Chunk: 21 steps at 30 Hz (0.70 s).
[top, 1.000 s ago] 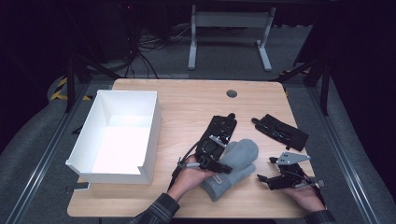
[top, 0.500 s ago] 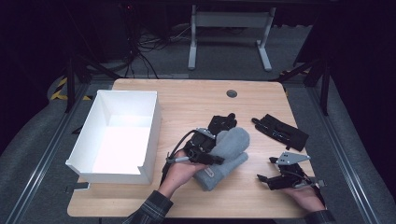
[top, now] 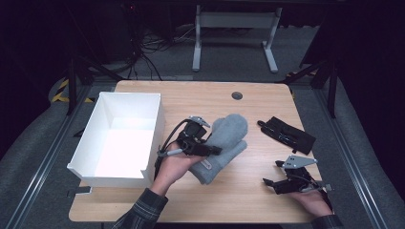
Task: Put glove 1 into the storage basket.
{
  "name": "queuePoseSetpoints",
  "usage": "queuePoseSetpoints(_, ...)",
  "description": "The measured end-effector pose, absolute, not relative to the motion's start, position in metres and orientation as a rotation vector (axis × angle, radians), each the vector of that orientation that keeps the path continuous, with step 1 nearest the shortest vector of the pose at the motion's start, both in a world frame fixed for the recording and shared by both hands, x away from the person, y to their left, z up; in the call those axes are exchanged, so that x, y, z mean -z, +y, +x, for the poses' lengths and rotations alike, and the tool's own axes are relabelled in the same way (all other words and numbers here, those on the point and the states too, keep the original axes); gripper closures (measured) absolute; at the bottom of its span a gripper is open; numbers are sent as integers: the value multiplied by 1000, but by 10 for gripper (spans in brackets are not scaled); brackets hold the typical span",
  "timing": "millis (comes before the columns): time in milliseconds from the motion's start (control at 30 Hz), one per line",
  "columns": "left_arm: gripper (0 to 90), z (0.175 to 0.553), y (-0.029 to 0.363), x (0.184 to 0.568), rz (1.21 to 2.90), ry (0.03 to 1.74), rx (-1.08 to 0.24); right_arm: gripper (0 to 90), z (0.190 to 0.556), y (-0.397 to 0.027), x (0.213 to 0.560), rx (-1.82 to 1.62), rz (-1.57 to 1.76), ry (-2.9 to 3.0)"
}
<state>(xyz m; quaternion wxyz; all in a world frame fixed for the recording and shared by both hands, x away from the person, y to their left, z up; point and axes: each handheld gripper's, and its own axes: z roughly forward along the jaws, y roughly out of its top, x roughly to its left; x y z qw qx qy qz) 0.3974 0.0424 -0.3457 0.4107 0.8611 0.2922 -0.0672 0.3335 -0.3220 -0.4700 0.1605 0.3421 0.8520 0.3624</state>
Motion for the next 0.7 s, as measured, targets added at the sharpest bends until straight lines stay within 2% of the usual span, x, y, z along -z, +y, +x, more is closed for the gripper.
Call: queuePoseSetpoints(700, 710, 404, 100, 281, 2104, 781, 38, 120, 333, -322, 470, -1035, 977, 2434)
